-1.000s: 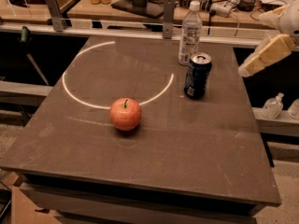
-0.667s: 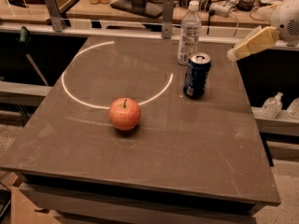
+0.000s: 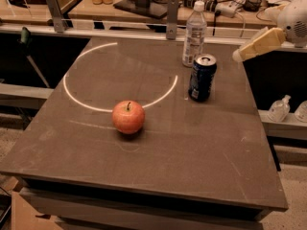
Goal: Knock blue plastic bottle over
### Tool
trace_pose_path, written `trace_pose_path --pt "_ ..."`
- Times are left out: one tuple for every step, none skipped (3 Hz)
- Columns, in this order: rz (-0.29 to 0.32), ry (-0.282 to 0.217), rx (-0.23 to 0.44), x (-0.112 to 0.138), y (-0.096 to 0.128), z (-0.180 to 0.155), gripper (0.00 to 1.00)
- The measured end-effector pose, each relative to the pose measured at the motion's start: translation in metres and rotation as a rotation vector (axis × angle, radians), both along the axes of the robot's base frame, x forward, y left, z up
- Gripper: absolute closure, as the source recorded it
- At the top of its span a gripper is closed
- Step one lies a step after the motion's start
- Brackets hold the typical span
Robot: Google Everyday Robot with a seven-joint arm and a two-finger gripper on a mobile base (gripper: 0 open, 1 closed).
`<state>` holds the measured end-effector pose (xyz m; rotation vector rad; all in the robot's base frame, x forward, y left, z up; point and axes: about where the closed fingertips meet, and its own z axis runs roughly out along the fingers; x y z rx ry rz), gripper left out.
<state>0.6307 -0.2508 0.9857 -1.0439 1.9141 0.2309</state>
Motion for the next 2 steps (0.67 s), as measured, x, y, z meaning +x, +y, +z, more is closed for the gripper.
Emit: trace_pose_path --pt "-0.055 -0.036 0.084 0.040 -0.003 -0.017 0.00" --pt "-0.087 -0.028 0.184 0.077 0.001 -0.048 0.00"
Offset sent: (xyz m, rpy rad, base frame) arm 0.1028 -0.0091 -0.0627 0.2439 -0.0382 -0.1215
